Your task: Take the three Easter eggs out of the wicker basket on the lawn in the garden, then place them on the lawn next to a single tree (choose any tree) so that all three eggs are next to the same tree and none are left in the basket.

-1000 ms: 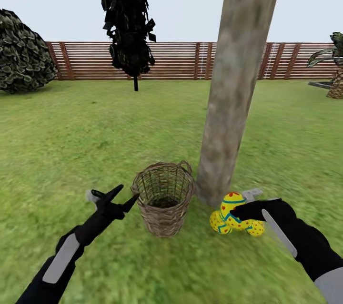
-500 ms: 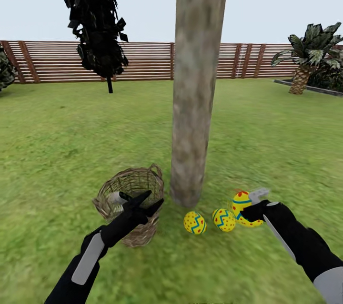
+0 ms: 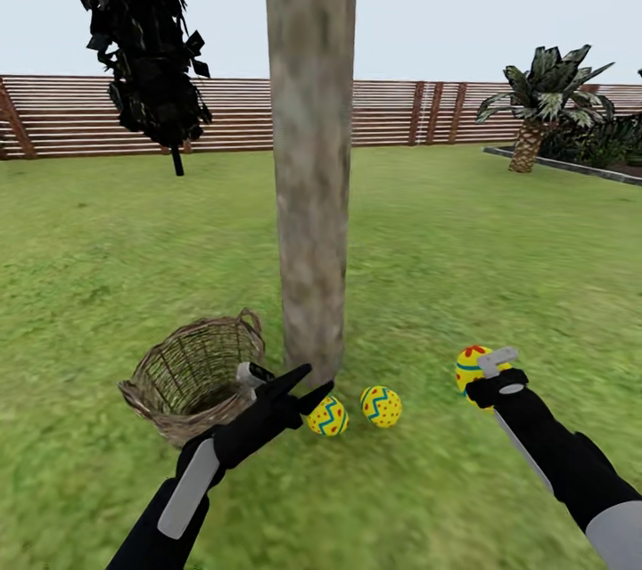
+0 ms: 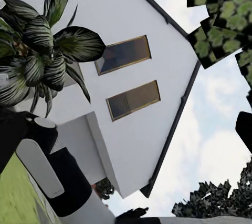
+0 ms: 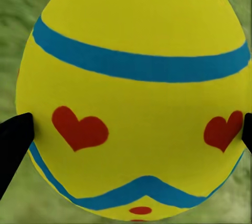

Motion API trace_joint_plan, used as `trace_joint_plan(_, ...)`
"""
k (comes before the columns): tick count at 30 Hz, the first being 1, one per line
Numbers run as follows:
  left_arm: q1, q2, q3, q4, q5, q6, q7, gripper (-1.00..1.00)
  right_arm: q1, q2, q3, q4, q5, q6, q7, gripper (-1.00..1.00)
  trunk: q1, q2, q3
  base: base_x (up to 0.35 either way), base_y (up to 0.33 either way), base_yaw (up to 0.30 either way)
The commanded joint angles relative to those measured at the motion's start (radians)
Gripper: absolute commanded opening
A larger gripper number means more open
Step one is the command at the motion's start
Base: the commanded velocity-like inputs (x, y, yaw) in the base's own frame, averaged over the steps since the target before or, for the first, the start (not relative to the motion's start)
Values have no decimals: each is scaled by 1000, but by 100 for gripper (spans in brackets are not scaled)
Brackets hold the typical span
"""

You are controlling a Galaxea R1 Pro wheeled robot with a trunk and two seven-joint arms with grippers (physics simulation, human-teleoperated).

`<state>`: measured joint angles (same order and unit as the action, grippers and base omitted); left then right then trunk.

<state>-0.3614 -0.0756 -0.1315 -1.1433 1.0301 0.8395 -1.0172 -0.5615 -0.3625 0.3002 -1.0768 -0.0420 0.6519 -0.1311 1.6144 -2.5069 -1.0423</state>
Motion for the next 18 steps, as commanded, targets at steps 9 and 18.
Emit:
trace_joint_plan(9,-1,-1,0,9,4,6,0,100,0,0,8,17,1,2,-8,-100,0,0,-4,0,-323,131)
trace_joint_plan(18,-1,-1,1,10,5,-48,0,100,0,1,8,18,-5,0,-6,-100,0,0,0,0,-20,275)
